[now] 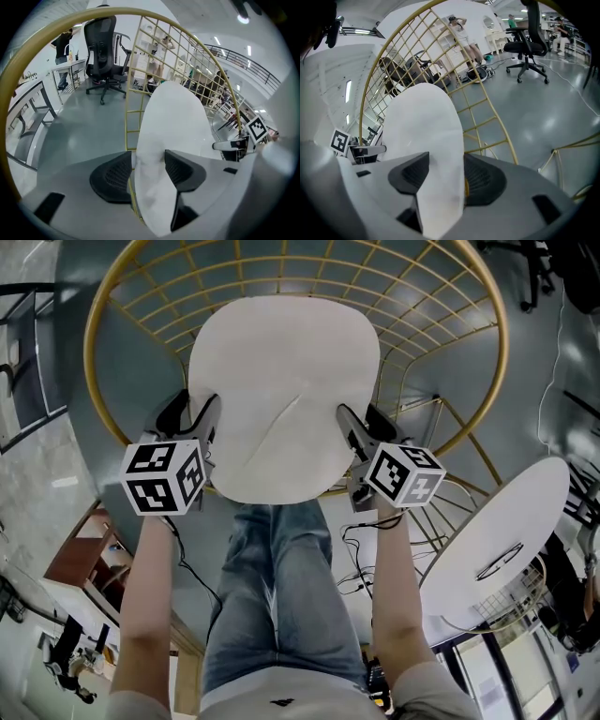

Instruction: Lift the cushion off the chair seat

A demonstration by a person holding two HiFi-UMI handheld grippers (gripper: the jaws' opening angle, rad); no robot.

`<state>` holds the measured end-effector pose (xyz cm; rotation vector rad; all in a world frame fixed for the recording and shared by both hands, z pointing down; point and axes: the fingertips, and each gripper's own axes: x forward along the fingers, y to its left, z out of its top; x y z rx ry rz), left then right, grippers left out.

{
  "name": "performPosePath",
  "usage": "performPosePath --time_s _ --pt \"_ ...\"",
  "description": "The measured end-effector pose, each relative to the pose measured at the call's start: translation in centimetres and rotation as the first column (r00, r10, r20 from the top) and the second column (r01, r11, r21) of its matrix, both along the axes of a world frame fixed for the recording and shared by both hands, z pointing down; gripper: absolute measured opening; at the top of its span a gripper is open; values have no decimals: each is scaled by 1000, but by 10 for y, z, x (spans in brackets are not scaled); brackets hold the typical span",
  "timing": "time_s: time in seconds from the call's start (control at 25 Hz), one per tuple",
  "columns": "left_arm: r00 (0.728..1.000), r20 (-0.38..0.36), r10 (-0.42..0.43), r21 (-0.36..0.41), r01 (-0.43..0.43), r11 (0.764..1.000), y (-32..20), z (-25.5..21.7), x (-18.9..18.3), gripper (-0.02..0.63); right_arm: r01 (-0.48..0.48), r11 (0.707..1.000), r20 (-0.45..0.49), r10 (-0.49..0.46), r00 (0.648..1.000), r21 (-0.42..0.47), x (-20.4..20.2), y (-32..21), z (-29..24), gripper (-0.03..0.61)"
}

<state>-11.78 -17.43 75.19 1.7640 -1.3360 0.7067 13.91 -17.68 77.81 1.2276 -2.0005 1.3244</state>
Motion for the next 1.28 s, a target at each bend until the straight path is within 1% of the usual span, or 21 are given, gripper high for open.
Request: performPosePath --time_s 0.4,0.6,0.68,0.76,0.84,0.92,0.96,1.28 --pt "1000 -4 26 -10 -26 1000 1 4 9 219 22 1000 6 -22 1000 -17 -9 0 5 219" --pt "1000 8 28 -8 -28 1000 2 3 9 218 32 999 -8 -32 999 1 -12 1 0 180" --pt "999 9 33 -10 -33 999 2 2 10 203 34 999 -17 -34 999 10 -12 1 -2 145" --pt "999 13 45 -19 -45 999 3 1 12 177 37 999 -27 -36 999 21 -12 2 -3 97" --pt "997 29 74 -29 -73 997 5 0 17 122 43 999 -38 -41 998 32 -14 3 -5 65" --pt "993 52 108 -33 -107 994 7 -1 21 80 47 998 -51 -45 998 41 -14 4 -7 56" --pt "991 61 121 -32 -119 992 7 -2 23 72 46 998 -55 -44 998 45 -14 4 -8 54" --pt "989 54 138 -28 -137 990 16 -19 28 60 43 997 -68 -39 997 64 -11 14 -29 52"
